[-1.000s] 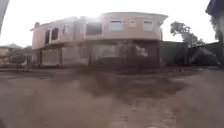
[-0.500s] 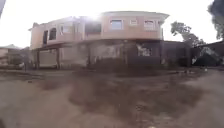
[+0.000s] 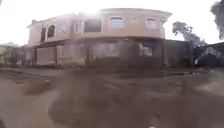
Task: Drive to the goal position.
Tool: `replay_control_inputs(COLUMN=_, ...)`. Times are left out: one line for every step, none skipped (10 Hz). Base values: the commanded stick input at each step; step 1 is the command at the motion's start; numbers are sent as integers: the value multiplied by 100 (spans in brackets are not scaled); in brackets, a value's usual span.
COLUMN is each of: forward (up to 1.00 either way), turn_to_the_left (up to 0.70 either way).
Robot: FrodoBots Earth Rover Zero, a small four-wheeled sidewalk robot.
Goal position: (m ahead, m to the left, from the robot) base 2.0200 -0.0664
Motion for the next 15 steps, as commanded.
replay_control_inputs(forward=100, turn_to_the_left=27)
replay_control_inputs(forward=100, turn_to_the_left=27)
replay_control_inputs(forward=100, turn_to_the_left=27)
replay_control_inputs(forward=100, turn_to_the_left=0)
replay_control_inputs(forward=100, turn_to_the_left=0)
replay_control_inputs(forward=100, turn_to_the_left=0)
replay_control_inputs(forward=100, turn_to_the_left=0)
replay_control_inputs(forward=100, turn_to_the_left=0)
replay_control_inputs(forward=100, turn_to_the_left=0)
replay_control_inputs(forward=100, turn_to_the_left=0)
replay_control_inputs(forward=100, turn_to_the_left=0)
replay_control_inputs(forward=100, turn_to_the_left=0)
replay_control_inputs(forward=100, turn_to_the_left=0)
replay_control_inputs(forward=100, turn_to_the_left=0)
replay_control_inputs(forward=100, turn_to_the_left=0)
